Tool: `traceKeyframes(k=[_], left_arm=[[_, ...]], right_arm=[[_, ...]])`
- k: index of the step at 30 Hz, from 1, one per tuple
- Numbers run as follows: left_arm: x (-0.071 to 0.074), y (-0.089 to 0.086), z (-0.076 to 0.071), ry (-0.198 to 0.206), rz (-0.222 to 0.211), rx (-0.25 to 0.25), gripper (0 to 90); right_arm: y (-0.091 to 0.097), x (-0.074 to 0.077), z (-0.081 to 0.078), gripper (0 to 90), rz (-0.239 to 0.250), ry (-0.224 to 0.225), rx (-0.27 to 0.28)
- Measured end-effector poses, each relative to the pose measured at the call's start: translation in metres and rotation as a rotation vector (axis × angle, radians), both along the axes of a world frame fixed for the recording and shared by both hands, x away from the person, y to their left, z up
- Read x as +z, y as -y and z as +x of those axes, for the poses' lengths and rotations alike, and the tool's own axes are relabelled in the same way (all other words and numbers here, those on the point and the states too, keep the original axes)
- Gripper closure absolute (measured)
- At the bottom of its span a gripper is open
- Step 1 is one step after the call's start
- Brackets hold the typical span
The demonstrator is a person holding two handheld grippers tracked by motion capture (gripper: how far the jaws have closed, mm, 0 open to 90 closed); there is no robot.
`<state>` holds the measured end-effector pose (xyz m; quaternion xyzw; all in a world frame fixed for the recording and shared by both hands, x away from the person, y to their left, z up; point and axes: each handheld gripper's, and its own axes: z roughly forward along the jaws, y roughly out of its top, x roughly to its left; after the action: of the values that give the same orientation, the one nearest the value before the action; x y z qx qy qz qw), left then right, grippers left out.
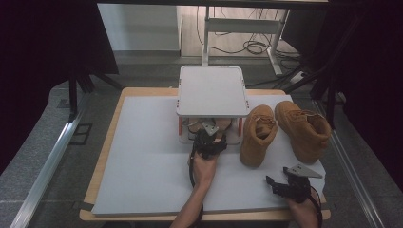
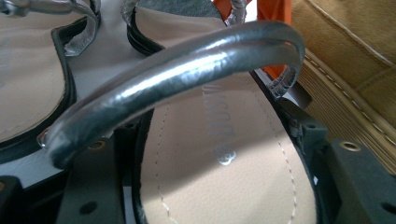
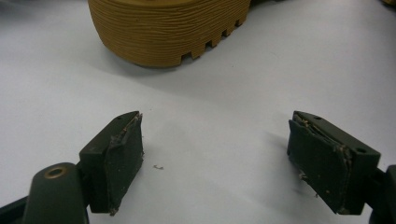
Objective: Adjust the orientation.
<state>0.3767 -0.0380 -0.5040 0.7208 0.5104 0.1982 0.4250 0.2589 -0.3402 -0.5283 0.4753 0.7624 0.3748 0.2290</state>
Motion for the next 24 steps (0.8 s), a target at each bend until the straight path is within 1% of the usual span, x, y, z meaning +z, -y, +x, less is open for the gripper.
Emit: traceKeyframes(k=[3,9,14,17,18,21,24], left_arm=[[-0.001,0.001,0.003,-0.007,0.005,0.005,38.8],[-0.003,0.004,0.012,-0.024,0.003,0.034,38.7],[-0.004,0.005,0.016,-0.028,0.013,0.039,38.7],[-0.005,0.006,0.018,-0.03,0.007,0.046,38.6],[-0.005,0.007,0.019,-0.029,0.014,0.044,38.6],[-0.006,0.008,0.02,-0.036,0.019,0.045,38.3],[-0.007,0.007,0.02,-0.044,0.014,0.044,37.9]], right_arm=[[0.0,0.0,0.0,18.5,-0.001,-0.002,0.002],[0.0,0.0,0.0,18.5,-0.001,-0.002,0.002],[0.0,0.0,0.0,18.5,0.0,0.0,0.001],[0.0,0.0,0.0,18.5,-0.001,-0.002,0.002],[0.0,0.0,0.0,18.5,-0.001,-0.001,0.002],[0.0,0.0,0.0,18.5,0.0,0.001,0.001],[0.0,0.0,0.0,18.6,0.0,0.0,0.001]])
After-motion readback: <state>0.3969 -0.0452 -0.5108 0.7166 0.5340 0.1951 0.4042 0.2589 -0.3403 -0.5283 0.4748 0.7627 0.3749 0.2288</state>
